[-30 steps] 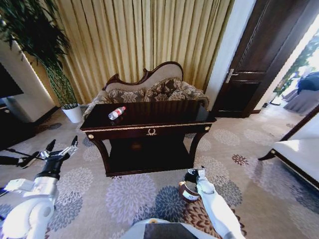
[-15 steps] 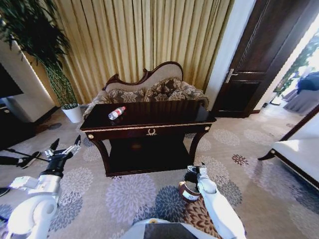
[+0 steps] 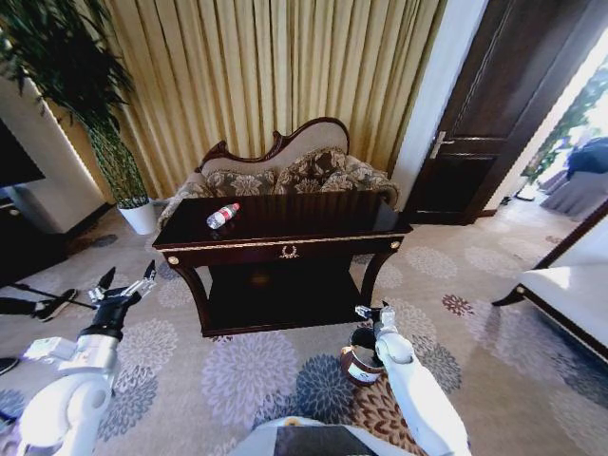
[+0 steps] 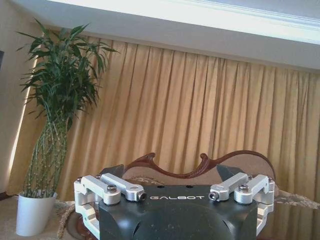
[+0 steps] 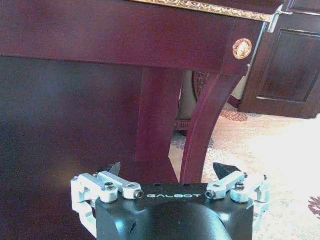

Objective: Move to the front of the table and place the trash on the table into the trash bin.

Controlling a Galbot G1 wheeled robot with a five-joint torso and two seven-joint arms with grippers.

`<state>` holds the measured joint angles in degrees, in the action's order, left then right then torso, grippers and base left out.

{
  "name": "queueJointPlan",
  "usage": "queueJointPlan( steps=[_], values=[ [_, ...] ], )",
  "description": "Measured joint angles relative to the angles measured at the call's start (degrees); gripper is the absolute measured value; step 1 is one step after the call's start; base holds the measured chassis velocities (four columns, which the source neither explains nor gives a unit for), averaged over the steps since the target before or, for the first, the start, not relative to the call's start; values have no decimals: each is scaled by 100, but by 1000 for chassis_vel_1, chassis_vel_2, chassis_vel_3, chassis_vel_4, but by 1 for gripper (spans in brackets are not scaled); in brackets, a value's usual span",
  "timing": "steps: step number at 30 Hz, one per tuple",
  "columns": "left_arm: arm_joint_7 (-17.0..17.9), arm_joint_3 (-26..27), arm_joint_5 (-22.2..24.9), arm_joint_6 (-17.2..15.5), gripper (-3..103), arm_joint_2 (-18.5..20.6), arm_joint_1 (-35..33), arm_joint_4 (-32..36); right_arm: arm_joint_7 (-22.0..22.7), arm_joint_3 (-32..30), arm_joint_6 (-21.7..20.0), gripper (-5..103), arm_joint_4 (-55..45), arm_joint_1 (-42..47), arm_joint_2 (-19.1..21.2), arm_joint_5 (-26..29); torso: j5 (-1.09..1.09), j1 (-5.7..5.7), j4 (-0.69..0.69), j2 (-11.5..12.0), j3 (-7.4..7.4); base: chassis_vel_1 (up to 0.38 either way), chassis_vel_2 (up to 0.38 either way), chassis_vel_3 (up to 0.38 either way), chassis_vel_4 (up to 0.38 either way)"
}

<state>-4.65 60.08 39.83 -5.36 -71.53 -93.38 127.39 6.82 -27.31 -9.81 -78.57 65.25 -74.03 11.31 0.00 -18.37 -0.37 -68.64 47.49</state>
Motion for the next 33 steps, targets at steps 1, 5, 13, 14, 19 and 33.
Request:
queueJointPlan(
  steps=[1,5,13,14,19,33],
  values=[
    [0,0,0,0,100,0,0,0,0,0,0,100,0,0,0,0,0,0,0,0,0,0,0,0,0],
    [-26,3,50,40,100,38,5,-130,0,3,-53,100,-323,152,41,54,1,0,0,0,0,0,0,0,0],
    [-63,-12,39,108,100,71,10,-266,0,9,-110,100,-711,215,24,136,0,0,0,0,0,0,0,0,0],
    [-63,-12,39,108,100,71,10,-266,0,9,-110,100,-711,215,24,136,0,0,0,0,0,0,0,0,0],
    [-68,53,44,118,100,83,-13,-254,0,26,-129,100,-937,213,-53,140,1,0,1,0,0,0,0,0,0],
    [-103,123,-31,115,100,114,-39,-224,-1,9,-99,100,-1206,286,-55,157,1,0,0,0,0,0,0,0,0]
  ],
)
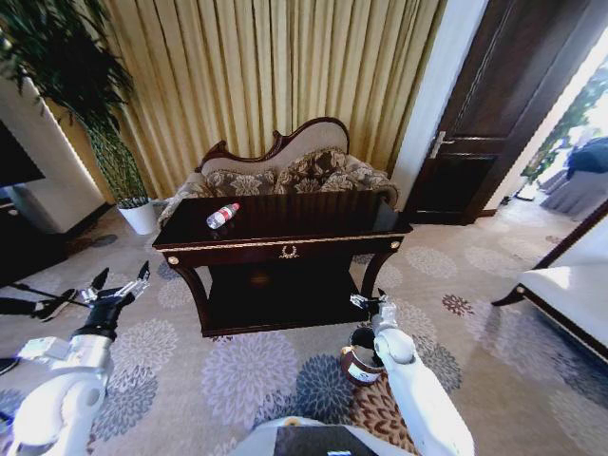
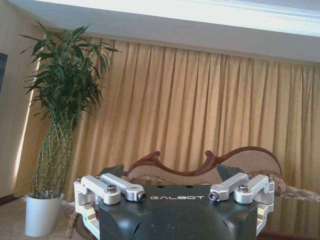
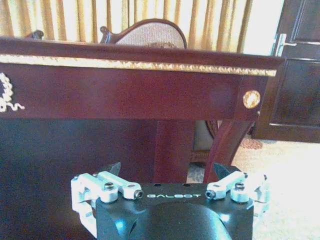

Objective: Move to the front of the table and place the trash on the table into the trash bin.

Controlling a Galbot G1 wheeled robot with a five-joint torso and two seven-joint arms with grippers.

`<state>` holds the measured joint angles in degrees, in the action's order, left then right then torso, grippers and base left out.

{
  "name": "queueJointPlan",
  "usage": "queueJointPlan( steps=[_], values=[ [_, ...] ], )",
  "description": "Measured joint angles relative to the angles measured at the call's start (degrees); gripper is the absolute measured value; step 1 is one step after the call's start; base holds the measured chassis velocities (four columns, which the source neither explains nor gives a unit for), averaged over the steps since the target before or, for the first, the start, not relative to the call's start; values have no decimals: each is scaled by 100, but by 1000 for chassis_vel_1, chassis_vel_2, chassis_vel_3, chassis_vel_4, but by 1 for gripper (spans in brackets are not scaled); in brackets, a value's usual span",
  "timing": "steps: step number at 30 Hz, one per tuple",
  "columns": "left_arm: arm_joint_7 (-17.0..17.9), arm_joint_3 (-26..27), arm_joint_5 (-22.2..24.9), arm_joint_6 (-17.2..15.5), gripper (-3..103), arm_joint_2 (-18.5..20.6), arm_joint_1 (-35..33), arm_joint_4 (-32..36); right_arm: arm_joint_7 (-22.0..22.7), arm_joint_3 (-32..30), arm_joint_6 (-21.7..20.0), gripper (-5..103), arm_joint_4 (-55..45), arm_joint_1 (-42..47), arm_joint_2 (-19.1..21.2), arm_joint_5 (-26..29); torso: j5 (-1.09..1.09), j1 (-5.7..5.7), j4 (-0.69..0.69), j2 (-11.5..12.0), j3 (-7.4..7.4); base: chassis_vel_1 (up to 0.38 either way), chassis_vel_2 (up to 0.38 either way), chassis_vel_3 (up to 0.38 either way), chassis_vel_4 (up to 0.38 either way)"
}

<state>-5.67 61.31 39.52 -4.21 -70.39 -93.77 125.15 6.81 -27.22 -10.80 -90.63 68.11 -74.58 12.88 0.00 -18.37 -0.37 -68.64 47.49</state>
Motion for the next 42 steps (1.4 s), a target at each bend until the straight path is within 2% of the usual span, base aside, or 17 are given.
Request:
queueJointPlan(
  steps=[5,16,27,42],
  values=[
    [1,-10,-14,0,100,-21,-20,41,0,-24,139,100,-195,-36,5,126,0,0,0,0,0,0,0,0,0],
    [5,-69,-97,-13,100,-37,17,25,0,-31,156,100,-851,-32,96,409,0,0,0,0,0,0,0,0,0],
    [13,-44,-89,-15,100,-12,59,74,0,37,170,100,-2156,120,268,1099,0,0,0,0,0,0,0,0,0],
    [206,28,-77,-150,100,-6,157,291,0,186,161,100,-3126,572,489,1149,0,0,0,0,0,0,0,0,0]
  ],
)
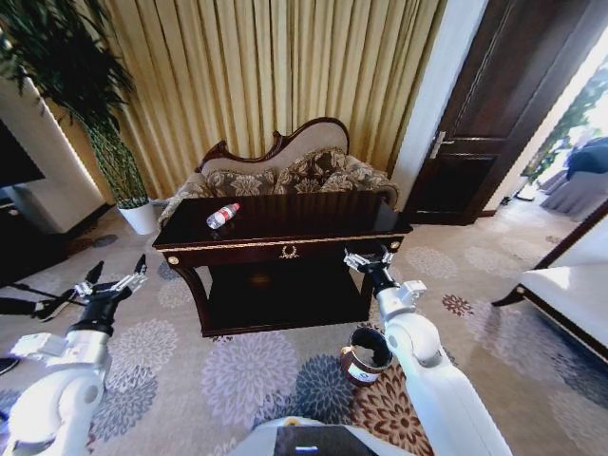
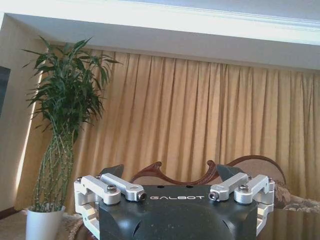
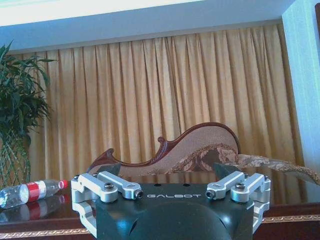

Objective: Move to the front of the table and place the trash on the table into the trash bin.

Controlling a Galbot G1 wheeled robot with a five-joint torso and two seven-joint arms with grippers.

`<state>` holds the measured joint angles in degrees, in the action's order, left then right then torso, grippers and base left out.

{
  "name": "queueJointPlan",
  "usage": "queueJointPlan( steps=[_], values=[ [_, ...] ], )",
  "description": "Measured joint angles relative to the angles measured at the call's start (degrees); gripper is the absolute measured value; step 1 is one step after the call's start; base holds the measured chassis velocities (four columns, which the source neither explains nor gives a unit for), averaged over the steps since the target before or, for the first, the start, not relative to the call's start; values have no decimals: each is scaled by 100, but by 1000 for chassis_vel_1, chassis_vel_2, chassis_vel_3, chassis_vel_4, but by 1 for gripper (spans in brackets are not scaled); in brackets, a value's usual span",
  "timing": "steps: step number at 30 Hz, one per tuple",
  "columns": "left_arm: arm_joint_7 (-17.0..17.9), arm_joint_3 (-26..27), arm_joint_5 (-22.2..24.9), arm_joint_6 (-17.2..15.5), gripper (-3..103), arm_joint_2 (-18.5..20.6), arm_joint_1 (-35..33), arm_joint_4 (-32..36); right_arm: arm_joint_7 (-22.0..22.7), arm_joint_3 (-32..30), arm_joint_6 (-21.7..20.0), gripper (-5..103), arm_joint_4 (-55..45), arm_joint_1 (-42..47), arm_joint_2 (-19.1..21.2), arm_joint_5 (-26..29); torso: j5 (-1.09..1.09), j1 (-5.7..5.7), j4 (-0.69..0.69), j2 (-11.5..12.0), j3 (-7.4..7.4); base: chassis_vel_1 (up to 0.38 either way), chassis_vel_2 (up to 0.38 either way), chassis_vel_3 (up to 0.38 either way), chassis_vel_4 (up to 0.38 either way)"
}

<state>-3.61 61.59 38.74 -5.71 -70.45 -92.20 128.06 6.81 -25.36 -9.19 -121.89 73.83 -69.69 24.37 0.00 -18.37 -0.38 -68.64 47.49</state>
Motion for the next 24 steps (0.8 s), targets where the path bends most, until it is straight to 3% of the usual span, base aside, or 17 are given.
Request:
queueJointPlan(
  steps=[24],
  values=[
    [-8,47,-27,-12,100,-27,-53,68,0,84,14,100,-40,348,-219,-398,0,0,0,0,0,-1,4,3,-6]
  ],
)
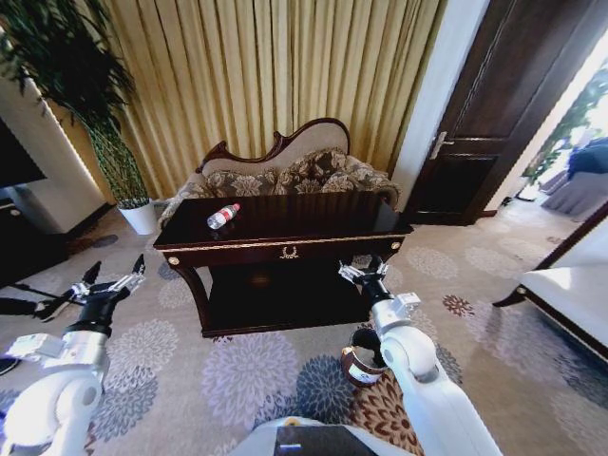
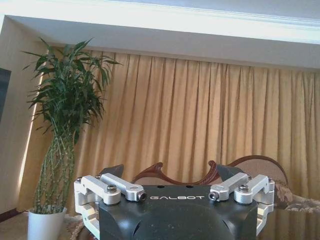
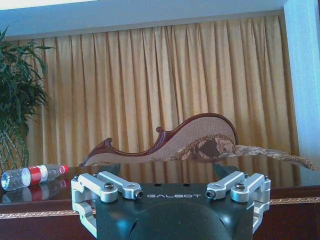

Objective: Move to the front of the table and place the trash on the table into the trash bin.

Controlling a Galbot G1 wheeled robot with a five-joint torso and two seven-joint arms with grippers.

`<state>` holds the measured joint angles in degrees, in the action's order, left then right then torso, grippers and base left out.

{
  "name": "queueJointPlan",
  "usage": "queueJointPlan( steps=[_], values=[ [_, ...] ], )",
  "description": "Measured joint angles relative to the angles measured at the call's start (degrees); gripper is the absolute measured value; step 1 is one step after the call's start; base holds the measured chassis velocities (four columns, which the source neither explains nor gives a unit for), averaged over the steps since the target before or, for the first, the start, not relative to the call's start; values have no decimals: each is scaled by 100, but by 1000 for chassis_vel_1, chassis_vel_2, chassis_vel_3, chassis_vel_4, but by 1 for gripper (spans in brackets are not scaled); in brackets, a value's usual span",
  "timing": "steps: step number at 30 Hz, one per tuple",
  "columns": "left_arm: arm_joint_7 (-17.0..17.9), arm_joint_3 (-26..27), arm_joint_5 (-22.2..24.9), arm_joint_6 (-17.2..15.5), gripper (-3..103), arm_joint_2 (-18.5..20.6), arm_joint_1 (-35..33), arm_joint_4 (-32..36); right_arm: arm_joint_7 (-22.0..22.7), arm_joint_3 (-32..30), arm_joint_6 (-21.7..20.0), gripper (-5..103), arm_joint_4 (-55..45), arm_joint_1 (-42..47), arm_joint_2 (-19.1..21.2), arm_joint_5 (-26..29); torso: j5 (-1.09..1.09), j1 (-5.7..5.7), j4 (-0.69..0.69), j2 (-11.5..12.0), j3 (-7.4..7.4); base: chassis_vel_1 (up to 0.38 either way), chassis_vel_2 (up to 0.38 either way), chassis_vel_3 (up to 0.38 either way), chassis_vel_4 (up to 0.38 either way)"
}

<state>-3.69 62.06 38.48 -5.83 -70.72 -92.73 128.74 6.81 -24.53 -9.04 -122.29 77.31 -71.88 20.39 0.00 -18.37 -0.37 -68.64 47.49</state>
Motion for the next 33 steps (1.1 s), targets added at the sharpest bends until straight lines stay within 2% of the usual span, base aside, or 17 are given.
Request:
queueJointPlan(
  steps=[33],
  values=[
    [-62,-25,-10,1,100,-15,12,51,0,69,25,100,0,152,-60,-216,0,0,0,0,0,-19,42,27,-48]
  ],
)
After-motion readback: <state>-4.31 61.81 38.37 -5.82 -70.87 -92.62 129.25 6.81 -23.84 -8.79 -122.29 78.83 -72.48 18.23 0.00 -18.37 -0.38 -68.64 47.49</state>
